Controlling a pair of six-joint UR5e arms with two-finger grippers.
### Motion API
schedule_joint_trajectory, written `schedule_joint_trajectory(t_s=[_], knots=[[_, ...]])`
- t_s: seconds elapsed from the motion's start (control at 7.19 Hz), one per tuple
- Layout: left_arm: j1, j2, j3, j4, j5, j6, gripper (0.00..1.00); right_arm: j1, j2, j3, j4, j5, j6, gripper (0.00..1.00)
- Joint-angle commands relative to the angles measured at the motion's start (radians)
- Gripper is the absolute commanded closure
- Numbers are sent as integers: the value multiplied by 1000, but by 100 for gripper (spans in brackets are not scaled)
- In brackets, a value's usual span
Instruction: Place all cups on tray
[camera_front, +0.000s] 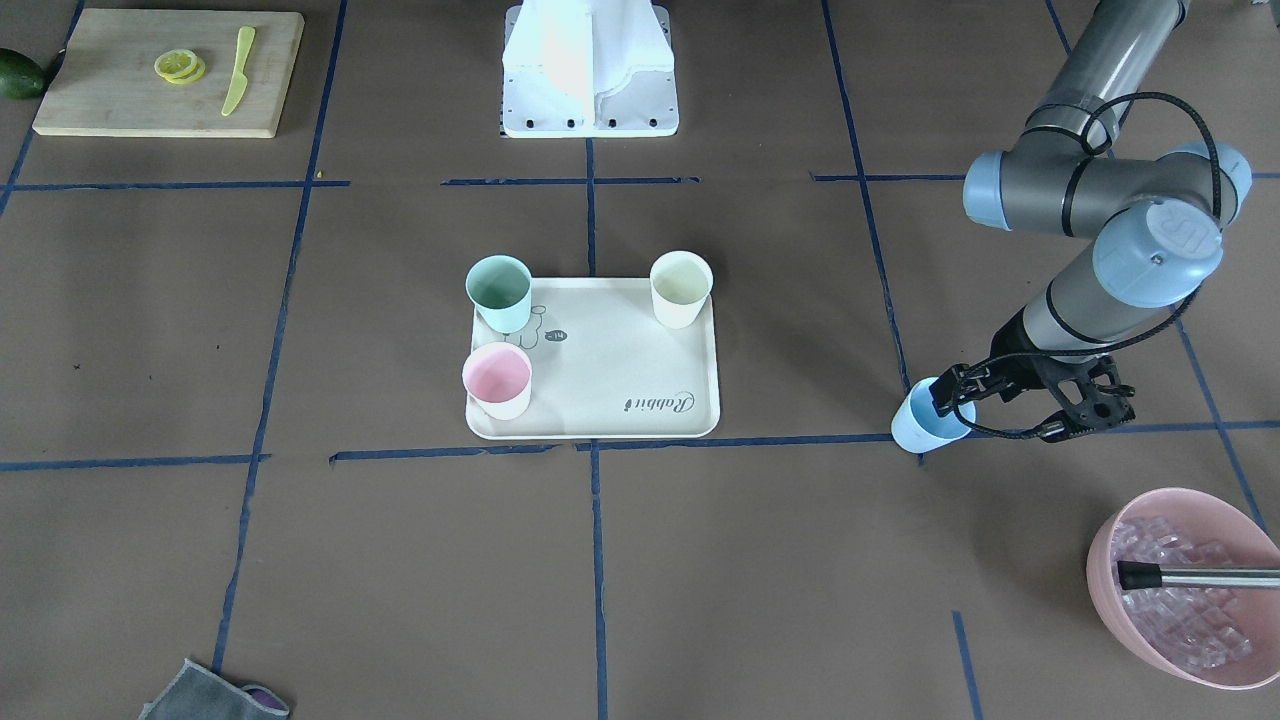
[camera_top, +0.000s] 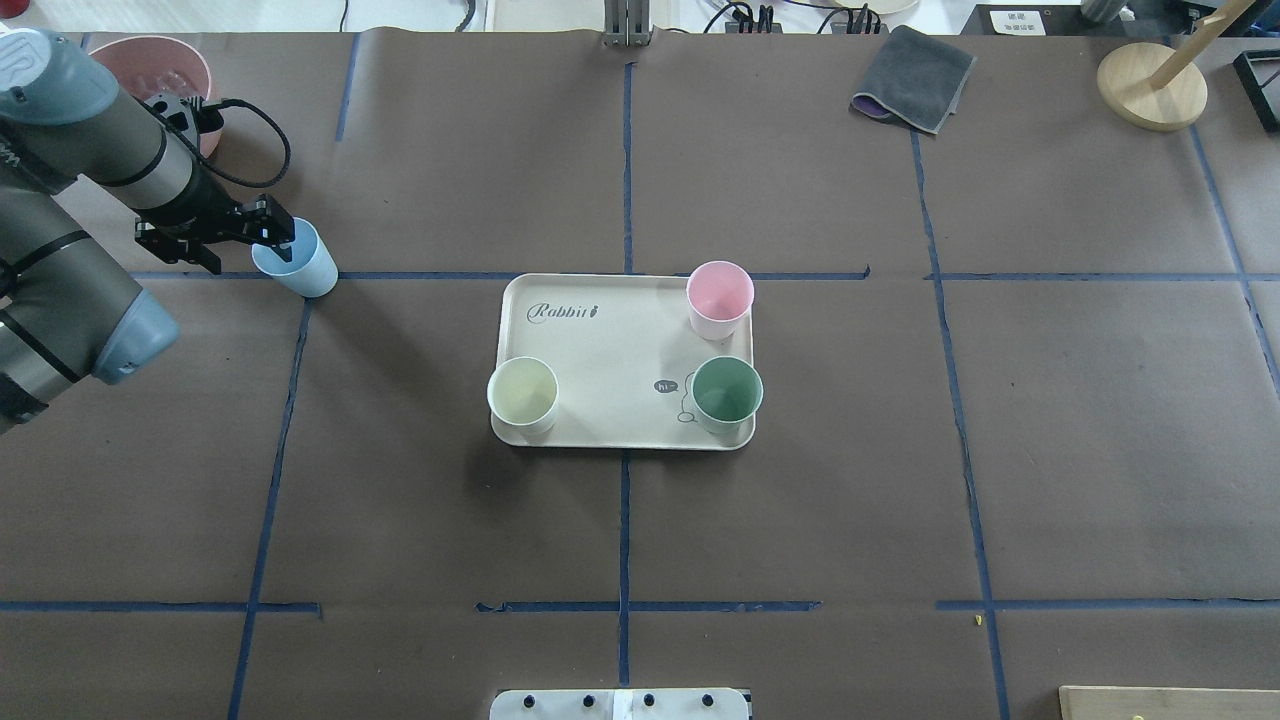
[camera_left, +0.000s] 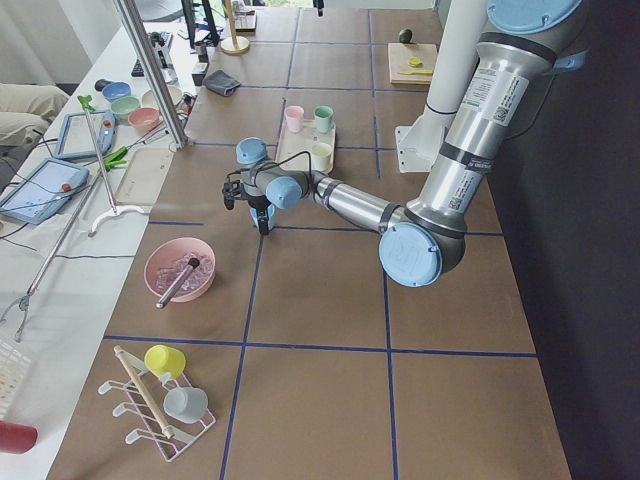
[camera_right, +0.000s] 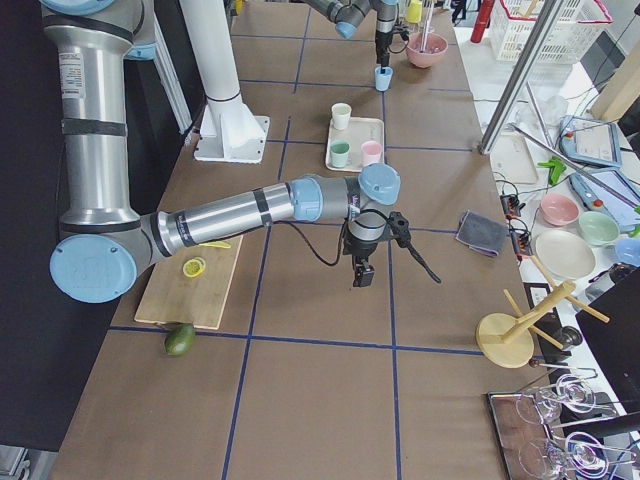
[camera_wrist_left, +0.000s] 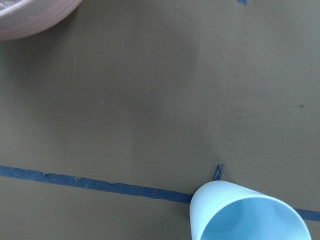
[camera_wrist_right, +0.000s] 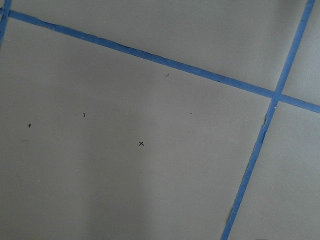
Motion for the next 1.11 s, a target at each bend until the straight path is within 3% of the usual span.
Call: schedule_joint_trajectory(t_s=[0.0, 0.14, 0.28, 0.56, 0.97], knots=[[12, -2, 3, -1, 20, -12, 62, 0, -1, 2, 0, 0, 0, 0], [12, -8, 0, -1, 19, -14, 90, 0, -1, 5, 0, 0, 2, 0], [12, -24, 0, 1, 19, -14, 99, 0, -1, 6, 0, 0, 3, 0], [12, -53, -11, 19, 13, -17, 100, 0, -1, 8, 0, 0, 3, 0], [95, -193, 3, 59, 22, -297, 100, 0, -1, 8, 0, 0, 3, 0]])
